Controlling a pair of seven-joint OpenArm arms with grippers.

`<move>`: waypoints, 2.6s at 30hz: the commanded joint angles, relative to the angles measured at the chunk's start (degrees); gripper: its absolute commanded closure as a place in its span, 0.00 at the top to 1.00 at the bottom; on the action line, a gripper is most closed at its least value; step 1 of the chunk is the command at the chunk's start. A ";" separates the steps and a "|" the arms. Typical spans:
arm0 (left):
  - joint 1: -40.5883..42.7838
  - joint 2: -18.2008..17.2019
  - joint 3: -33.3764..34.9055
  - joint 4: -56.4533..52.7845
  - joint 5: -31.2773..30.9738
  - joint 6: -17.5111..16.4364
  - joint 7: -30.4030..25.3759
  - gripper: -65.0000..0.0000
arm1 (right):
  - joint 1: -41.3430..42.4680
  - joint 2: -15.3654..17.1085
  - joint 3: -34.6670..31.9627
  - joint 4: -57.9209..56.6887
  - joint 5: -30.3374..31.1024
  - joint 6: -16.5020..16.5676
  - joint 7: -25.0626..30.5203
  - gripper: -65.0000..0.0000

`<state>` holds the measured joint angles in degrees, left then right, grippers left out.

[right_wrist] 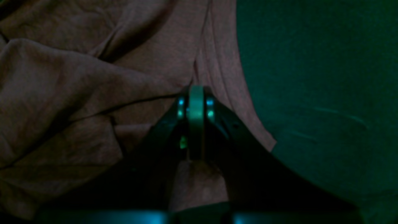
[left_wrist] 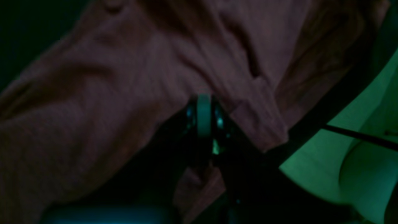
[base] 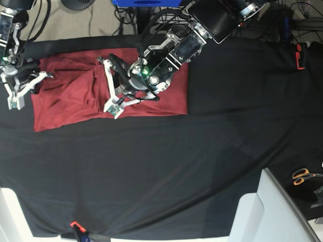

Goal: Fold the T-shirt properly

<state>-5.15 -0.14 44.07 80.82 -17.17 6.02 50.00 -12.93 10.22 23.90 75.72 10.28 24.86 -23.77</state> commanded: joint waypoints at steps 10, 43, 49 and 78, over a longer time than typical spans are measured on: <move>-1.05 0.89 0.54 1.43 -0.63 -0.44 3.32 0.00 | 0.40 0.64 0.41 0.72 0.49 -0.03 1.04 0.02; -1.58 0.27 -1.04 2.22 -0.28 -3.43 2.79 0.00 | -0.65 0.46 0.14 0.72 0.49 -0.03 1.04 0.02; -0.87 -2.80 -15.99 13.47 -0.81 -3.43 3.32 0.00 | -3.38 1.08 -4.08 4.06 0.49 3.14 1.04 0.02; 40.53 -12.47 -80.07 18.57 -0.19 -31.74 -9.25 0.00 | 7.35 0.38 -26.32 12.76 0.57 5.51 -13.37 0.65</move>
<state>34.94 -11.90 -35.57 98.94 -17.19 -25.69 41.32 -6.17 10.39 -2.61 87.74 10.35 30.48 -37.76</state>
